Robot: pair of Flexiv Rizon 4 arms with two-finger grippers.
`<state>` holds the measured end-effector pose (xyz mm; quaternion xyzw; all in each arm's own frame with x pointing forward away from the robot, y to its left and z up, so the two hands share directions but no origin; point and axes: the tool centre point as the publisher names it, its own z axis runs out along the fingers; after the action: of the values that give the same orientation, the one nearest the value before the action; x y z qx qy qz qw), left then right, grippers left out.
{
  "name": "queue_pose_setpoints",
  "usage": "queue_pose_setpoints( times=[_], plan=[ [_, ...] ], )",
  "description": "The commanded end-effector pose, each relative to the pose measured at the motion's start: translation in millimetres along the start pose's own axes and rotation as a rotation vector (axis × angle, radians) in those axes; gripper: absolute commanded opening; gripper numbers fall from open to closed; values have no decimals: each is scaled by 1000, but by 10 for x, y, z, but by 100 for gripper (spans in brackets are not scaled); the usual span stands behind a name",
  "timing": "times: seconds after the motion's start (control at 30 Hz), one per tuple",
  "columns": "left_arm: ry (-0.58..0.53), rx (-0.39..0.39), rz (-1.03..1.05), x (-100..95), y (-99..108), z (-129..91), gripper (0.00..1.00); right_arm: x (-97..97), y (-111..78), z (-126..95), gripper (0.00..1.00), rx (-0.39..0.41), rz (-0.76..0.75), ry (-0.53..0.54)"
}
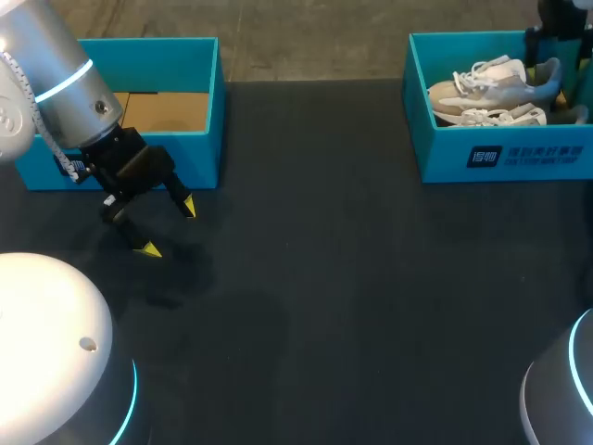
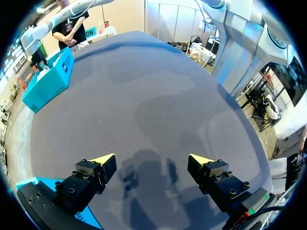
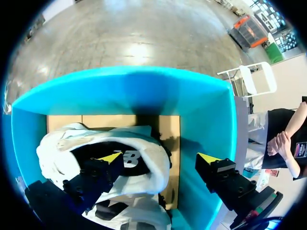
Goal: Take the shoe out of the shoebox, open the shoe tongue, remove and reinsert the insole, then place the shoe into the shoebox
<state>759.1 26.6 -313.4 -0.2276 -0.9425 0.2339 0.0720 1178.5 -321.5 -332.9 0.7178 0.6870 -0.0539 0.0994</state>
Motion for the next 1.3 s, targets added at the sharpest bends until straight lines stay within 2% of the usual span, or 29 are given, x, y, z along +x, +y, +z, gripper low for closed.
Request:
queue_pose_setpoints(
  times=[0.03, 0.4, 0.87, 1.13, 1.3],
  plan=[
    [0, -3, 0, 8, 0, -1, 100, 64, -145, -238, 100, -23, 1, -8],
    [0, -3, 0, 8, 0, -1, 100, 217, -346, -765, 100, -23, -20, 54],
    [0, -3, 0, 8, 0, -1, 100, 389, -628, -1105, 100, 26, -61, 110],
    [7, -11, -181, 24, 24, -346, 100, 535, -891, -1170, 100, 83, -54, 129],
    [-87, -86, -363, 29, 103, -503, 100, 647, -1049, -1149, 100, 112, -60, 160]
  ],
)
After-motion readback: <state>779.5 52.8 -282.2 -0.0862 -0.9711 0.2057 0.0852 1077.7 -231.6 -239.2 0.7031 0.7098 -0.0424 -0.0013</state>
